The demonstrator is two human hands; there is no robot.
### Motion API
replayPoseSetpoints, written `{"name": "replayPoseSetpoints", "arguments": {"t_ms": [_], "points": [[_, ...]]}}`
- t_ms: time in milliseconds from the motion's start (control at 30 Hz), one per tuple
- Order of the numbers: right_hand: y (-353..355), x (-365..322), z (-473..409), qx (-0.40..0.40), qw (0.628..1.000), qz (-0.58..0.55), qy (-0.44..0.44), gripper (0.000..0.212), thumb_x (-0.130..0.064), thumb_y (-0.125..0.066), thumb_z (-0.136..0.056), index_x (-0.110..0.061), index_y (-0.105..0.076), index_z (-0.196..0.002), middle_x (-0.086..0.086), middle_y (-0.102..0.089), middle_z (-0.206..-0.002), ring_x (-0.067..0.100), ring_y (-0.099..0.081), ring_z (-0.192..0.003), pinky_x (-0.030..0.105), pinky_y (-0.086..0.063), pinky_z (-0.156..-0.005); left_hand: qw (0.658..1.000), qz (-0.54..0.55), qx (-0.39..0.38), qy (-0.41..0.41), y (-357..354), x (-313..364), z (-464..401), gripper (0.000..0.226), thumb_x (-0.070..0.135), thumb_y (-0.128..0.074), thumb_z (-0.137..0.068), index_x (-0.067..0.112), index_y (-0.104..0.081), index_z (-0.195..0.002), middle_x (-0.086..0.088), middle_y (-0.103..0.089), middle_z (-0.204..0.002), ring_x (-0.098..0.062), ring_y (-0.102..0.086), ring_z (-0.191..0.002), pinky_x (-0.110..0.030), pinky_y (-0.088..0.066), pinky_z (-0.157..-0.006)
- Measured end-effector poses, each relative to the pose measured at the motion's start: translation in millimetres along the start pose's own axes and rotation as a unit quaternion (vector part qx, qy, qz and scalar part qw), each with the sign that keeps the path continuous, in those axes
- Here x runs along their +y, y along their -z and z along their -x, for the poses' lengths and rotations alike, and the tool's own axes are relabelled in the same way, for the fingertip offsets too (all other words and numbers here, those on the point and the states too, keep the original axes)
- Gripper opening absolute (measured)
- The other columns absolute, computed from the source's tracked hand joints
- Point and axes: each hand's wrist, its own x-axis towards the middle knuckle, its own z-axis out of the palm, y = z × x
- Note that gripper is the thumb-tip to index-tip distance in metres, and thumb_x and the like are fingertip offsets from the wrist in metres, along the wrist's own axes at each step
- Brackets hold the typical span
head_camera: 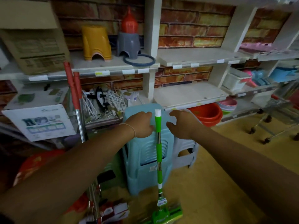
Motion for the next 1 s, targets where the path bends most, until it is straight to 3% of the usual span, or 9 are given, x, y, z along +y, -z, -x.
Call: {"name": "replayPoseSetpoints", "arguments": {"t_ms": [200, 333, 433, 667, 800, 1000], "points": [[-34, 50, -96, -0.056, 0.997, -0.022, 0.046, 0.056, -0.035, -0.055, -0.096, -0.011, -0.040, -0.145, 0.016, -0.051, -0.142, 0.031, -0.046, -0.132, 0.033, -0.035, -0.106, 0.996, 0.045, -0.015, 0.079, -27, 1, -56, 0.062, 0.034, -0.053, -0.097, 0.010, -0.031, -0.150, -0.017, -0.043, -0.146, -0.033, -0.044, -0.132, -0.034, -0.037, -0.104], [-57, 77, -154, -0.090, 0.993, -0.034, 0.074, 0.059, -0.034, -0.060, -0.093, -0.012, -0.040, -0.144, 0.019, -0.055, -0.134, 0.034, -0.050, -0.126, 0.037, -0.037, -0.107, 0.987, 0.077, -0.015, 0.142, -51, 4, -83, 0.053, 0.032, -0.055, -0.096, 0.006, -0.042, -0.141, -0.019, -0.050, -0.138, -0.034, -0.048, -0.127, -0.033, -0.038, -0.100], [-78, 88, -189, -0.096, 0.989, -0.052, 0.097, 0.063, -0.031, -0.064, -0.089, -0.012, -0.040, -0.144, 0.022, -0.048, -0.139, 0.040, -0.046, -0.129, 0.042, -0.036, -0.109, 0.979, 0.096, -0.028, 0.178, -66, 9, -94, 0.052, 0.031, -0.054, -0.097, 0.002, -0.043, -0.139, -0.021, -0.049, -0.139, -0.036, -0.048, -0.128, -0.035, -0.040, -0.103], [-114, 94, -232, -0.144, 0.973, -0.081, 0.163, 0.074, -0.022, -0.066, -0.089, -0.018, -0.027, -0.153, 0.018, -0.015, -0.161, 0.034, -0.021, -0.148, 0.034, -0.022, -0.117, 0.968, 0.102, -0.053, 0.223, -90, 15, -97, 0.053, 0.029, -0.051, -0.098, 0.002, -0.039, -0.143, -0.022, -0.047, -0.141, -0.036, -0.046, -0.129, -0.039, -0.040, -0.106], [-125, 93, -229, -0.142, 0.966, -0.125, 0.174, 0.071, -0.021, -0.067, -0.089, -0.013, -0.033, -0.151, 0.017, -0.025, -0.158, 0.031, -0.026, -0.145, 0.032, -0.023, -0.118, 0.964, 0.105, -0.056, 0.238, -96, 17, -94, 0.054, 0.028, -0.049, -0.099, 0.002, -0.036, -0.144, -0.021, -0.045, -0.144, -0.034, -0.044, -0.132, -0.038, -0.039, -0.108], [-124, 92, -186, -0.045, 0.963, -0.194, 0.180, 0.050, -0.016, -0.068, -0.087, -0.007, -0.054, -0.134, 0.019, -0.052, -0.133, 0.034, -0.051, -0.122, 0.029, -0.037, -0.103, 0.960, 0.127, -0.072, 0.241, -107, 31, -83, 0.056, 0.032, -0.048, -0.100, 0.003, -0.034, -0.147, -0.019, -0.041, -0.147, -0.032, -0.041, -0.135, -0.033, -0.035, -0.110]]}}
